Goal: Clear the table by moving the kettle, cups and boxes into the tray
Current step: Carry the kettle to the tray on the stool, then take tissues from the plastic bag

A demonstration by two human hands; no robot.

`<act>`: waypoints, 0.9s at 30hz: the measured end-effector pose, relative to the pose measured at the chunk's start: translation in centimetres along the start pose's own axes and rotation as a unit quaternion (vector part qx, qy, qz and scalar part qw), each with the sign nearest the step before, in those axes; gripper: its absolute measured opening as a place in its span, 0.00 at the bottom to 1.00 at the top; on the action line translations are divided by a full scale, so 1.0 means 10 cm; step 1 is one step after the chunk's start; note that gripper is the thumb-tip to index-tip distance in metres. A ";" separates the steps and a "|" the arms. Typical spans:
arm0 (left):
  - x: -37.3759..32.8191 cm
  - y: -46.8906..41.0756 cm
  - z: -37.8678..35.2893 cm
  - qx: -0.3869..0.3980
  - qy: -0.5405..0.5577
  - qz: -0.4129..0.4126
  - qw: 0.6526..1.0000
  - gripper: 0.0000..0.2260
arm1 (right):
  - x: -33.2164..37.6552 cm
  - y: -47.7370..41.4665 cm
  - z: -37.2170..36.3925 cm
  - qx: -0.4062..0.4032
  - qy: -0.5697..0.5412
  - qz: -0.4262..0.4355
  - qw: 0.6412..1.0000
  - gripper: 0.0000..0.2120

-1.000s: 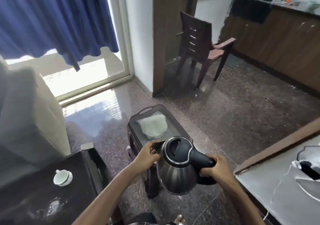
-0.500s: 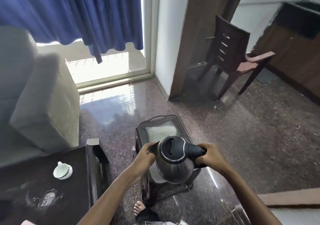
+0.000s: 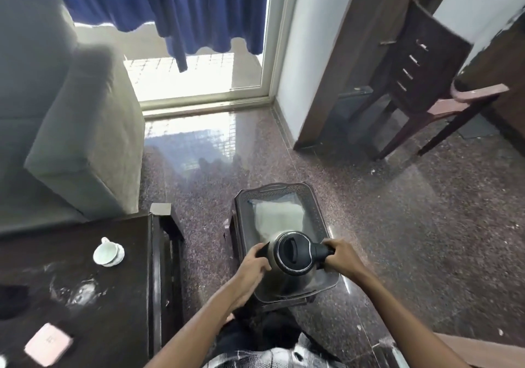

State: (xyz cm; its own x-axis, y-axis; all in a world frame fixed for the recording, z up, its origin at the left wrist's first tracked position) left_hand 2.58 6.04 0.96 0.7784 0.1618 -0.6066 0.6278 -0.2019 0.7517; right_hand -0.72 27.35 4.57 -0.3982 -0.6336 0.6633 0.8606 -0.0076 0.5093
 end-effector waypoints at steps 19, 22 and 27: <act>-0.27 -0.37 0.01 -0.153 -0.188 0.038 0.970 0.14 | -0.28 -0.75 0.19 0.258 0.121 -0.019 0.958 0.19; -0.48 -0.47 -0.03 -0.163 -0.248 0.004 0.955 0.13 | -0.17 -1.06 0.33 0.176 0.033 -0.043 0.983 0.20; -0.80 -0.66 -0.12 -0.174 -0.230 -0.056 0.956 0.09 | -0.24 -1.59 0.07 0.035 -0.192 -0.178 0.965 0.14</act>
State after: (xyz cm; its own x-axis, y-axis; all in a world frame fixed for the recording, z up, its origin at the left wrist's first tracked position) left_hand -7.77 7.19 1.18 0.6737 -0.2954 -0.6774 0.7317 0.1378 0.6675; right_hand -13.74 29.55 -4.70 -0.7637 -0.2668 0.5878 0.6302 -0.1108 0.7685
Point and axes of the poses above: each hand's wrist, its own y-axis away from the middle knuckle, its own z-axis out of the back of the hand, x = y × z, the point moved 2 cm from there along -y, towards the middle knuckle, and after that the axes turned 7 degrees about -y, right-handed, at the moved point
